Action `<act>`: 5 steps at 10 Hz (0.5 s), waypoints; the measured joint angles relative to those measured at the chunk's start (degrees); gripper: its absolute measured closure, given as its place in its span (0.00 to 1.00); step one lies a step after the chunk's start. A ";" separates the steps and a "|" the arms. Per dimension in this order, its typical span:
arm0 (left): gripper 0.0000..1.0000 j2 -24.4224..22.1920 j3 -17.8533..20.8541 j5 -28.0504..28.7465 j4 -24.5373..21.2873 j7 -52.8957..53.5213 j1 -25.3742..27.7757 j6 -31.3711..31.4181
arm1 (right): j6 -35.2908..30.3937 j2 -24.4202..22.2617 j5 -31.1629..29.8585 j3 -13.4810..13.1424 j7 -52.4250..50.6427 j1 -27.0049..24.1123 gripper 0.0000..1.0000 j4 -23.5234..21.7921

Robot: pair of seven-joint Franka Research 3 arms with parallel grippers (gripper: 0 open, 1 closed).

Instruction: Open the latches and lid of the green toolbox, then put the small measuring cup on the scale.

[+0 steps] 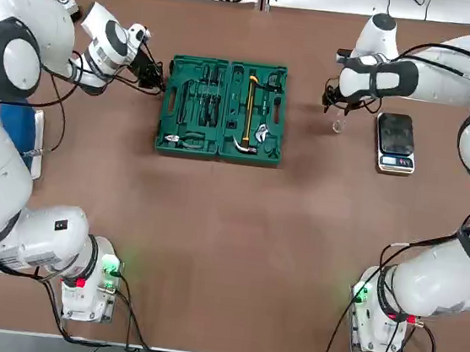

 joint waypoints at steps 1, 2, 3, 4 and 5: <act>0.99 0.00 -0.15 0.09 0.14 0.00 -0.15 0.00 | 0.62 0.41 0.00 0.00 0.01 0.00 0.16 -0.08; 0.99 -0.02 -0.15 0.11 0.25 0.00 -0.12 0.00 | 0.95 0.85 0.00 -0.02 0.03 0.00 0.19 -0.10; 0.99 -0.27 -0.14 0.28 0.45 0.00 0.04 0.00 | 1.05 1.03 0.00 -0.03 0.03 0.00 0.20 -0.10; 0.99 -1.40 -0.11 0.60 0.71 0.00 0.16 -0.17 | 1.06 1.08 0.00 -0.04 0.05 0.00 0.22 -0.11; 0.99 -3.93 -0.02 1.82 0.95 -0.06 0.34 -1.88 | 1.06 1.13 0.00 -0.05 0.06 0.00 0.23 -0.13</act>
